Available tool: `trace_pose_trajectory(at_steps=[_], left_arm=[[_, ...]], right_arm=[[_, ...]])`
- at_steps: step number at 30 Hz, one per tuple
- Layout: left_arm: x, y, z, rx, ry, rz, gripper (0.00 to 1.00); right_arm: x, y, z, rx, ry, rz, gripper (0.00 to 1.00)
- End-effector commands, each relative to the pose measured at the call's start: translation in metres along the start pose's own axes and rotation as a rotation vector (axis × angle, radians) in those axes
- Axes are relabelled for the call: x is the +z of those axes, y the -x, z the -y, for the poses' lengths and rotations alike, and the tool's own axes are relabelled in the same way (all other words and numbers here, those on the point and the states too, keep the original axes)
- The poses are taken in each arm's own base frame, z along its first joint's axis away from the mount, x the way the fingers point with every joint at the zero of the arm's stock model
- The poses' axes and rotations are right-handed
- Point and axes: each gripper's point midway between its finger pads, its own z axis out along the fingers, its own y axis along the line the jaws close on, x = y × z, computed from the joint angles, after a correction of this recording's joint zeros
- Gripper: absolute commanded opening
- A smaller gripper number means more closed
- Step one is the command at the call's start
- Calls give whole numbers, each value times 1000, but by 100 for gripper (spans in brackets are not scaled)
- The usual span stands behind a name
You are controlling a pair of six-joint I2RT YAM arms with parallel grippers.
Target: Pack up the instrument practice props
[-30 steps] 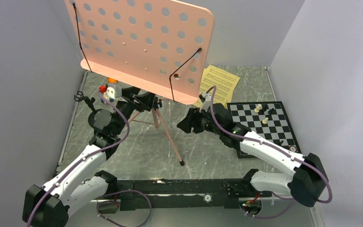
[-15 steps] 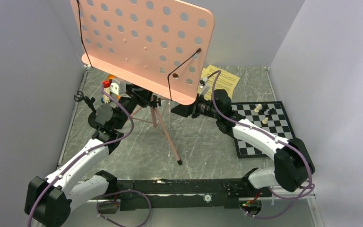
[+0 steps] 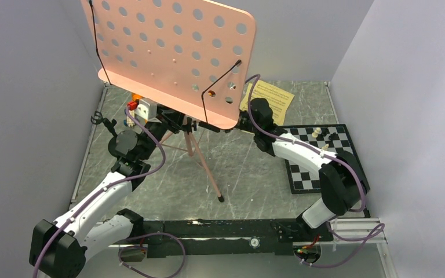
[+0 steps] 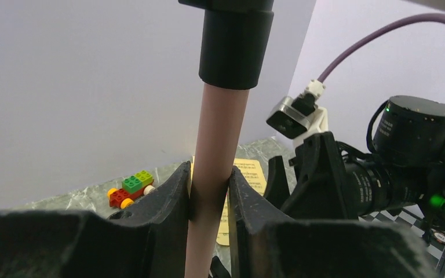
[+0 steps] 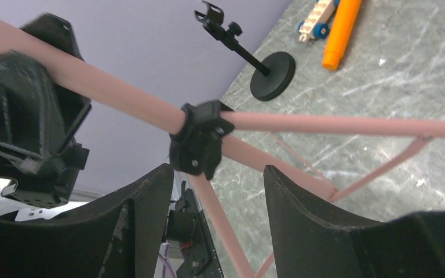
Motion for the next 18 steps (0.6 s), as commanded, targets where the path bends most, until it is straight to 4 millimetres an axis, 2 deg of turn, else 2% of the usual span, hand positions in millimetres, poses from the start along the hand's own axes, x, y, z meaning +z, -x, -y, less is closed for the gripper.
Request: trace_pose_trajectory(at_steps=[1, 7, 11, 18], left_arm=[[-6, -8, 0, -43, 11, -22, 0], [-8, -8, 1, -41, 9, -32, 0], [-12, -7, -1, -31, 21, -34, 0], [-14, -10, -2, -34, 25, -49, 0]], right_arm=[[14, 19, -23, -104, 68, 8, 62], [34, 3, -16, -114, 74, -82, 50], [38, -5, -13, -120, 66, -96, 40], [38, -8, -14, -153, 82, -107, 6]])
